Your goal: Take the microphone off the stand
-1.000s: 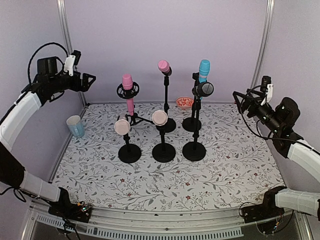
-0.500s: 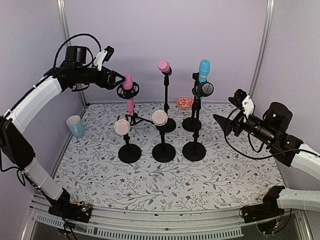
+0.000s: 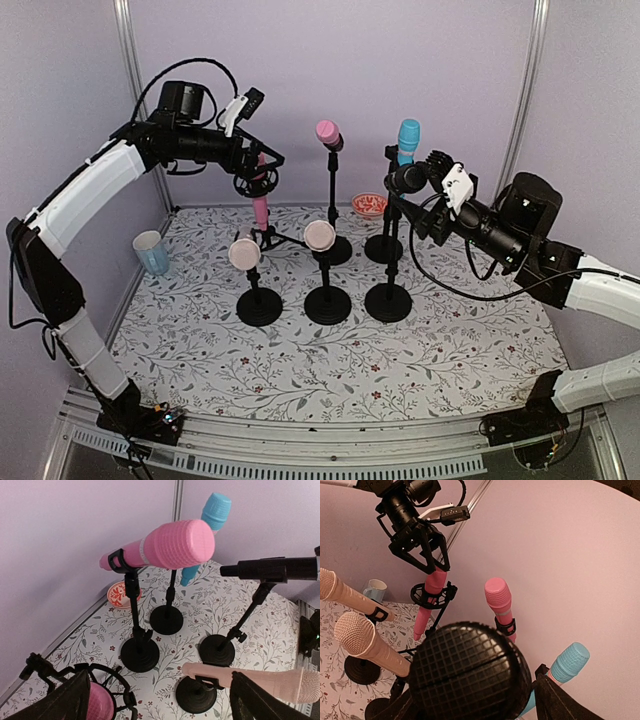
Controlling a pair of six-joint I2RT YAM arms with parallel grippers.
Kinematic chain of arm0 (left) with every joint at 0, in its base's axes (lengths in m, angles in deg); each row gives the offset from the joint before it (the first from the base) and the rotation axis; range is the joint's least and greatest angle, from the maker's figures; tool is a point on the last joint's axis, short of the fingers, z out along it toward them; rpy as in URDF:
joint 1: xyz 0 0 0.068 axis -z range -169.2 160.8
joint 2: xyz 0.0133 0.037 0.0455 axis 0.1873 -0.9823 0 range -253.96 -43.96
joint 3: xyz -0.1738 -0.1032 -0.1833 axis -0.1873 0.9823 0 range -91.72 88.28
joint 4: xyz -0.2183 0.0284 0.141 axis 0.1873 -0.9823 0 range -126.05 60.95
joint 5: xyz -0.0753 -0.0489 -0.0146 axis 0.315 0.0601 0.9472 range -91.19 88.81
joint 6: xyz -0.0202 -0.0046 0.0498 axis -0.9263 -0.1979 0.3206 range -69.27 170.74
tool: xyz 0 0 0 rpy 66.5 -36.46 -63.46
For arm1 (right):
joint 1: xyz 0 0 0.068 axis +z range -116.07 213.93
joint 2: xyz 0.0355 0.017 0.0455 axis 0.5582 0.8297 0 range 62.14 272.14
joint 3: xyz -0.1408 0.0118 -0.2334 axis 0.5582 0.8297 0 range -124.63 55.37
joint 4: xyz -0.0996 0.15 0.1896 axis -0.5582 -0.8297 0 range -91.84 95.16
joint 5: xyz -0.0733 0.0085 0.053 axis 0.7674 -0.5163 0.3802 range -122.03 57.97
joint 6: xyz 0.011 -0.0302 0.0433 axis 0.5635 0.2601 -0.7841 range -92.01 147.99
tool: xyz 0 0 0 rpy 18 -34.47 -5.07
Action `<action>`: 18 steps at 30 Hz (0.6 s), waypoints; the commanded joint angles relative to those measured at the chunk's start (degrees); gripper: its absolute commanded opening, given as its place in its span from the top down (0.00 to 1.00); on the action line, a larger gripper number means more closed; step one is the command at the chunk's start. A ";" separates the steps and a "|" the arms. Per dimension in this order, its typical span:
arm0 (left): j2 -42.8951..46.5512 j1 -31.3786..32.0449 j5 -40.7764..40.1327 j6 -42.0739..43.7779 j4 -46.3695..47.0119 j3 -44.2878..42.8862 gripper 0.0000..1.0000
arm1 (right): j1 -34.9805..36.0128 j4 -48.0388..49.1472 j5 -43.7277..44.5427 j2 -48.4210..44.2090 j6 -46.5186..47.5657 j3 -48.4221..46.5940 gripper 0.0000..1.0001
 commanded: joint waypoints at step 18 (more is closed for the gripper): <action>-13.08 16.69 3.32 6.57 -7.20 -19.56 0.10 | 1.95 8.42 4.05 7.21 0.73 -9.64 1.00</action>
